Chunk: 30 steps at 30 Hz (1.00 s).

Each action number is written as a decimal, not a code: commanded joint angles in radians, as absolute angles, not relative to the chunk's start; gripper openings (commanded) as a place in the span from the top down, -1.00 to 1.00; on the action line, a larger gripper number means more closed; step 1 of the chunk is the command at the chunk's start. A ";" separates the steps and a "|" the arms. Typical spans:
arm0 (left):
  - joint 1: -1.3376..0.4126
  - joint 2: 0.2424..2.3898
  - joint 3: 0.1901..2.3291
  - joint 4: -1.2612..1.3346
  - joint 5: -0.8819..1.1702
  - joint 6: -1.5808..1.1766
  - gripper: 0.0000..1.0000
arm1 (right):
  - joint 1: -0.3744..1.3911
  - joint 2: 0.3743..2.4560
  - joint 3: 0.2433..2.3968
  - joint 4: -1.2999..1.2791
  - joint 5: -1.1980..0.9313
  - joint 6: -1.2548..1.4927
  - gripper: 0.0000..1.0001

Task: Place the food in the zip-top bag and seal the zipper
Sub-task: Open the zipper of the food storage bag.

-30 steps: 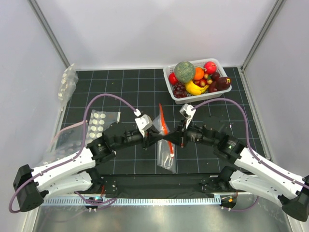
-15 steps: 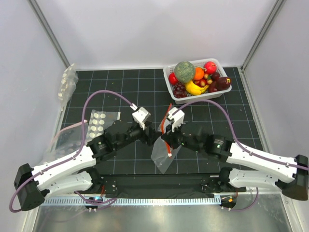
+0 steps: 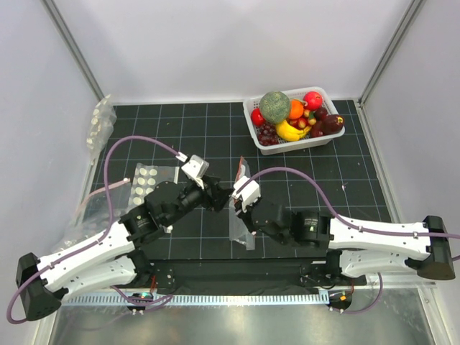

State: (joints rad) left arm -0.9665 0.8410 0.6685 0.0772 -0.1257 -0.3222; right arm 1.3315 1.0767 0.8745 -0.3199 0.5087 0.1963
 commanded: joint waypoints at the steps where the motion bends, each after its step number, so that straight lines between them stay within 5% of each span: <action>1: -0.959 0.857 0.689 0.089 -0.156 -0.396 -0.27 | 1.365 1.045 0.881 -0.233 0.558 0.138 0.78; 23: -0.936 0.850 0.667 0.118 -0.107 -0.494 -0.54 | 1.477 1.158 0.902 -0.198 0.695 0.032 0.79; 26: -0.936 0.896 0.680 0.117 -0.086 -0.497 -0.45 | 1.482 1.161 0.902 -0.196 0.693 0.029 0.79; 30: -0.936 0.905 0.684 0.117 -0.083 -0.494 -0.05 | 1.488 1.161 0.899 -0.189 0.692 0.023 0.79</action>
